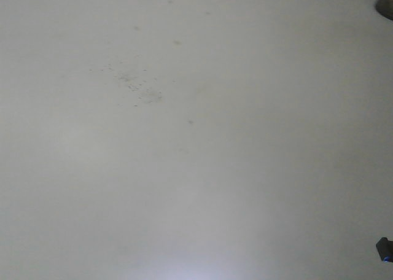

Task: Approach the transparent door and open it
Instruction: 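Drive up to the white-framed glass sliding door on the wooden platform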

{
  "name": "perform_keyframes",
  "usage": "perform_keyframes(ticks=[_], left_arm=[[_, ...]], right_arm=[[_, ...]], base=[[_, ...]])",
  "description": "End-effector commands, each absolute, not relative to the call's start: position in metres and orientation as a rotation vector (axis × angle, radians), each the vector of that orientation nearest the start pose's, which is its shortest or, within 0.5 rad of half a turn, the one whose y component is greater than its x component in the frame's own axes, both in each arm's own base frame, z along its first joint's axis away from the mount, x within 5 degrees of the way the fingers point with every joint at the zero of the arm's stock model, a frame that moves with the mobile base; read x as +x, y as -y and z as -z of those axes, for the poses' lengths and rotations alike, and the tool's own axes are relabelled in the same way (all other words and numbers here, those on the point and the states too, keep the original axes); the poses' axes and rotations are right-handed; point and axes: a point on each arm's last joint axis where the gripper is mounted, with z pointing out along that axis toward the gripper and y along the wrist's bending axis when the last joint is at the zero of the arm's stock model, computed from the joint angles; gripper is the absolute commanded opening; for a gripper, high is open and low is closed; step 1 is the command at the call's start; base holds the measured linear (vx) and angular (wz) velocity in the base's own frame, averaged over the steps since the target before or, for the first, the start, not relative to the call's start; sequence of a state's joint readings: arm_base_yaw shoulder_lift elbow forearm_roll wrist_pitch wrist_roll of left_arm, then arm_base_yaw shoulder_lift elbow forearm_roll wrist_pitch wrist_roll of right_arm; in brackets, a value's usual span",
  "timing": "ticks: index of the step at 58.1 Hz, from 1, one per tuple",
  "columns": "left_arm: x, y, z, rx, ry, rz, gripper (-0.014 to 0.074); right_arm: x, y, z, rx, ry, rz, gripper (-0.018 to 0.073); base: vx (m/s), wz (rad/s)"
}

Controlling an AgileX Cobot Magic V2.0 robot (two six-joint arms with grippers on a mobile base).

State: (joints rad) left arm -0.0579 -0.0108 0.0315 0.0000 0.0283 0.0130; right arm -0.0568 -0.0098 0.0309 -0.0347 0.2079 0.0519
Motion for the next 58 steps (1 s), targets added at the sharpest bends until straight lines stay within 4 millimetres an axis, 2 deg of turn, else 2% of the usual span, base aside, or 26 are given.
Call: perform_keyframes(ticks=[1,32,58], left_arm=[[0.0557,0.0033,-0.2039,0.046,-1.448,0.046,-0.0006],[0.0557,0.0033,-0.2039,0.046,-1.448,0.046,-0.0006],[0.0557,0.0033,-0.2039,0.046,-1.448,0.046,-0.0006]], right_arm=[[0.0557,0.0039,-0.1915,0.059,-1.621,0.047,-0.0009],[0.0557,0.0039,-0.1914,0.059,-1.622,0.047,-0.0009],[0.0557,0.0039,-0.1914,0.059,-1.622,0.047,-0.0009]], base=[[0.43,0.47],[0.41,0.55],[0.37,0.76]])
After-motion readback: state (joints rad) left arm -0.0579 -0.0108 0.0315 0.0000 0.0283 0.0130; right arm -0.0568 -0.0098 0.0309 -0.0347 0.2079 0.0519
